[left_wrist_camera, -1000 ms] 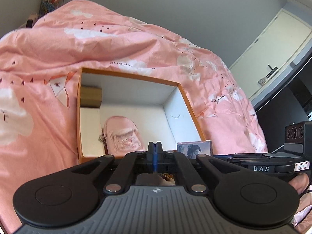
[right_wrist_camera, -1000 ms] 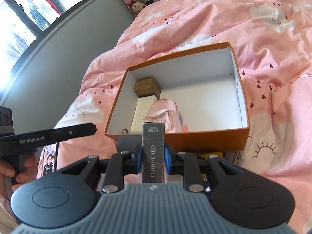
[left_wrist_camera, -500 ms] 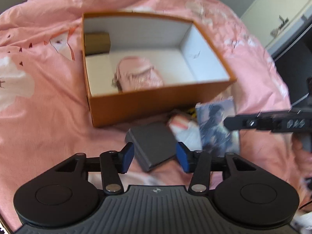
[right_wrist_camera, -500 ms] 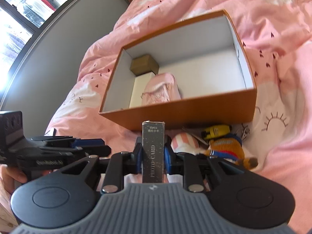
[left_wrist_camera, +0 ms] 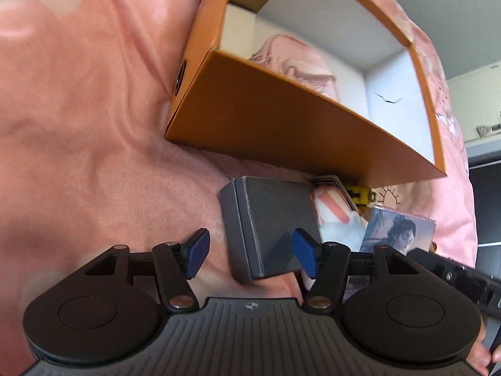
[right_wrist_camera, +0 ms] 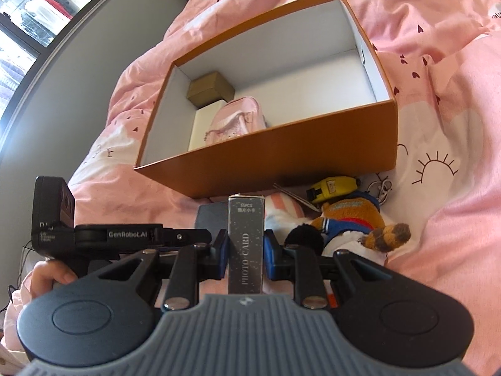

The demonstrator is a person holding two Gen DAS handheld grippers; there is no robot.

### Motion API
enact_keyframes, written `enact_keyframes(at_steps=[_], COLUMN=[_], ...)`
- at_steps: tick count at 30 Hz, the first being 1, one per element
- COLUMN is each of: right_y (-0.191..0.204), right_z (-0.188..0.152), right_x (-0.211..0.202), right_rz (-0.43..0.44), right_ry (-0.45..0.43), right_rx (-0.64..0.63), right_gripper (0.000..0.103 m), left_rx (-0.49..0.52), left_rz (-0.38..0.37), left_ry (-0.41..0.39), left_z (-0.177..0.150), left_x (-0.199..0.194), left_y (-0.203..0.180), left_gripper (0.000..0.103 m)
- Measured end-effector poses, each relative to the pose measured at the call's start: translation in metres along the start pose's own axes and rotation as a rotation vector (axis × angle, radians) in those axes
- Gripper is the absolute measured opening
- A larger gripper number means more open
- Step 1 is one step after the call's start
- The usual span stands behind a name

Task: Organize objects
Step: 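Carry the dark gift box and photo card into the orange box with both tools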

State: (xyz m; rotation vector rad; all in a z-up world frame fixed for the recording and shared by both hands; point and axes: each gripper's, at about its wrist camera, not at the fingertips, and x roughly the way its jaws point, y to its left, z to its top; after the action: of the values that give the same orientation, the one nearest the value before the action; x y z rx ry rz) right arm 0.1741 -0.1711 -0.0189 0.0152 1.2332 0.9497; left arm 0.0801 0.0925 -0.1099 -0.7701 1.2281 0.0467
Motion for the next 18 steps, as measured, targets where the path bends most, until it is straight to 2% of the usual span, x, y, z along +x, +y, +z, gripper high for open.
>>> enact_keyframes(at_steps=[7, 12, 18], right_y=[-0.001, -0.001, 0.001], right_z=[0.007, 0.009, 0.01], right_x=[0.009, 0.014, 0.016], right_rz=[0.009, 0.004, 0.001], right_ry=[0.015, 0.018, 0.019], right_rx=[0.006, 0.01, 0.01], right_gripper=[0.024, 0.024, 0.024], left_rx=[-0.045, -0.067, -0.036], left_rz=[-0.044, -0.05, -0.048], left_ry=[0.041, 0.016, -0.049], left_z=[0.009, 0.01, 0.006], left_x=[0.015, 0.005, -0.019], left_y=[0.004, 0.009, 0.005], left_gripper=[0.075, 0.053, 0.043])
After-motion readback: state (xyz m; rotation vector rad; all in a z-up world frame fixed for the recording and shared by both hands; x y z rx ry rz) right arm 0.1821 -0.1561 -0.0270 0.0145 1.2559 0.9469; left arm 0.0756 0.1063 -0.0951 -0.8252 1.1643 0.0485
